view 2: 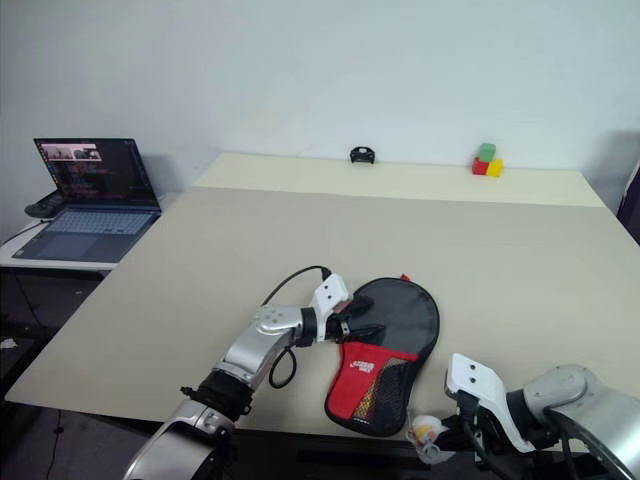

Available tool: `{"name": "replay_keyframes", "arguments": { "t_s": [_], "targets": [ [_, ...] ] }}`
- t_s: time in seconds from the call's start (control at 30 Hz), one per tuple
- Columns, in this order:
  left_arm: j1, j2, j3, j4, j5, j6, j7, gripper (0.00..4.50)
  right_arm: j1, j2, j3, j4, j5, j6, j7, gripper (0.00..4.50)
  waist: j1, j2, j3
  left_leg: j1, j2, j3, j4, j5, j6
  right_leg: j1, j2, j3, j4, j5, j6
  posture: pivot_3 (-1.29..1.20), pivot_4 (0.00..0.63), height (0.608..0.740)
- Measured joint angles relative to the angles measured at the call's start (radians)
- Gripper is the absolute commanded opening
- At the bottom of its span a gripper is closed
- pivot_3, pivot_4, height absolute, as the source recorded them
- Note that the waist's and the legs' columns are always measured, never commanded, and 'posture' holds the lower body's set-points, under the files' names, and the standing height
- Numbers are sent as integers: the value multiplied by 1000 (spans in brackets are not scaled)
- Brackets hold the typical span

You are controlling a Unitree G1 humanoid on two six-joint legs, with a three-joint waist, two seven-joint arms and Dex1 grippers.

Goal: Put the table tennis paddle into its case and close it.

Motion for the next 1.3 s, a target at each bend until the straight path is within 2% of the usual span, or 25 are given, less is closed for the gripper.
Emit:
{"name": "replay_keyframes", "arguments": {
  "t_s": [0.17,0.33,0.57,0.63,0.8,1.13,1.3],
  "targets": [
    [-5,-1,-1,8,0,0,1,3454,7,2,17,-44,16,12,-12,60,0,-1,0,0,0,-2,0,0,0,1,0,-3,0,0,0,0,150,740],
    [-9,-3,-2,14,1,-2,1,3454,-56,75,108,-76,33,64,-61,52,0,-1,-1,-1,0,-4,0,0,0,1,0,-5,-1,0,0,0,150,740],
    [-15,-4,-3,19,2,-2,0,3454,-98,125,163,-88,50,115,-132,52,0,-1,-1,-2,0,-5,1,0,0,1,0,-6,-1,0,0,0,150,740],
    [-18,-6,-3,24,2,-2,1,3454,-98,128,163,-88,51,119,-139,772,0,-1,-1,-2,0,-5,1,0,0,1,0,-6,-1,0,0,0,150,740],
    [-22,-11,-3,34,2,-3,2,3454,-95,127,122,-94,87,147,-171,2244,1,-1,-1,-2,-1,-6,1,0,0,2,0,-7,-1,0,0,0,150,740],
    [-21,-25,-3,47,3,-4,12,3454,-98,134,-79,-112,250,219,-231,2244,2,-1,-1,5,-1,-10,0,0,0,15,-1,-11,-9,0,0,0,150,740],
    [-24,-33,-3,56,3,-7,13,3454,-83,98,-168,-127,334,238,-238,2244,4,-2,-1,6,-1,-11,-1,0,0,17,-1,-11,-10,0,0,0,150,740]
  ]
}}
